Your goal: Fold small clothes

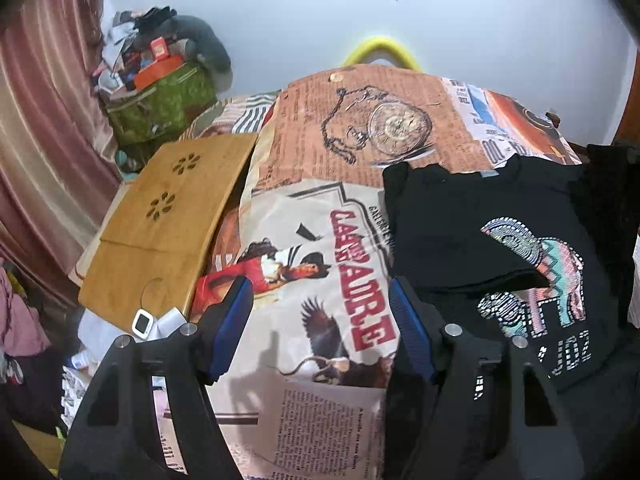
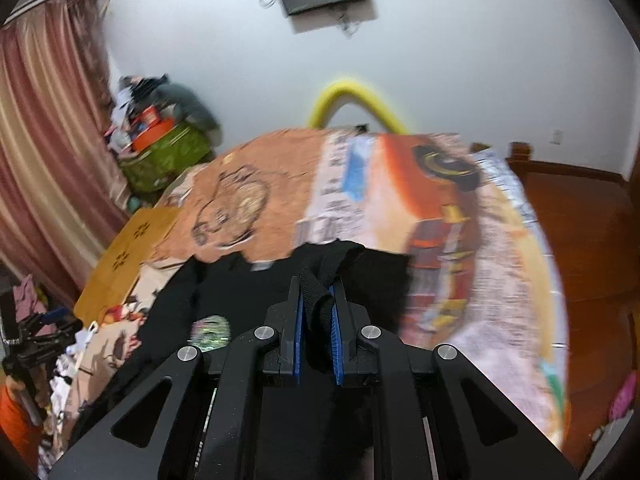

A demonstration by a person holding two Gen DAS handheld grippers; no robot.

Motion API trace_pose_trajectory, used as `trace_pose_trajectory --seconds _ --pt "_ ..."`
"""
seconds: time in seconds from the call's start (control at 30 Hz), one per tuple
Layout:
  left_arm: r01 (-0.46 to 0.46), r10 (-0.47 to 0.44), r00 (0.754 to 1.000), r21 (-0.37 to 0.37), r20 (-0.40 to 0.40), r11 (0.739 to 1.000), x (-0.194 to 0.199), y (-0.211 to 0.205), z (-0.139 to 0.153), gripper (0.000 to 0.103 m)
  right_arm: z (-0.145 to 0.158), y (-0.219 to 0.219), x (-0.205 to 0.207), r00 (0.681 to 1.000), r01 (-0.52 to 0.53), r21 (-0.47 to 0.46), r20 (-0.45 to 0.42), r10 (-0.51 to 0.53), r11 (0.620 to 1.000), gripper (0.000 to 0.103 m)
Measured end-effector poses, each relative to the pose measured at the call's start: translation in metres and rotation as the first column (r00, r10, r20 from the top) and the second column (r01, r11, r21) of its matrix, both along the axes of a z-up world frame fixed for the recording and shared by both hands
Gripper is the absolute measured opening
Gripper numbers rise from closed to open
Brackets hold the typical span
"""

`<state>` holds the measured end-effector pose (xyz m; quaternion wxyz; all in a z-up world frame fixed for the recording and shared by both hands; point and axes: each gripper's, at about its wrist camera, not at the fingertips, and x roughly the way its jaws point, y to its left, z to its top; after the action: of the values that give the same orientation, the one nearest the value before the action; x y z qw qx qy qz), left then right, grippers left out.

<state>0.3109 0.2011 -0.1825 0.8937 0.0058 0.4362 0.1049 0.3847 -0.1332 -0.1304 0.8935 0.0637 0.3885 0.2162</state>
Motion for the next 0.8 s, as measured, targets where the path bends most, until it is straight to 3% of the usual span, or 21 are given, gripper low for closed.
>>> trace_pose_trajectory --seconds 0.13,0.27,0.4,0.5,0.6,0.8 --pt "0.004 -0.004 1.0 0.019 -0.011 1.0 -0.002 0.003 -0.013 0.07 -0.024 0.047 0.009 0.998 -0.051 -0.018 -0.047 0.05 0.999 0.011" --pt "0.031 -0.031 0.999 0.01 -0.018 0.999 -0.006 0.002 -0.022 0.07 -0.059 0.085 0.017 0.985 -0.088 -0.052 -0.15 0.079 0.995 0.015" --pt "0.037 -0.038 0.999 -0.029 -0.017 0.999 -0.007 0.005 -0.031 0.074 -0.074 0.111 0.009 0.97 -0.118 -0.043 -0.217 0.106 0.992 0.035" --pt "0.039 -0.043 0.998 -0.093 -0.042 0.995 -0.005 0.006 -0.045 0.075 -0.071 0.131 -0.002 0.966 -0.16 -0.023 -0.21 0.151 0.987 0.045" --pt "0.041 -0.051 0.997 -0.137 -0.066 0.99 -0.003 0.004 -0.061 0.075 -0.066 0.165 -0.014 0.955 -0.24 -0.052 -0.19 0.226 0.969 0.048" --pt "0.023 -0.048 0.99 -0.193 -0.13 0.981 0.0 0.002 -0.097 0.075 -0.071 0.231 -0.034 0.908 -0.393 -0.088 -0.192 0.372 0.915 0.053"
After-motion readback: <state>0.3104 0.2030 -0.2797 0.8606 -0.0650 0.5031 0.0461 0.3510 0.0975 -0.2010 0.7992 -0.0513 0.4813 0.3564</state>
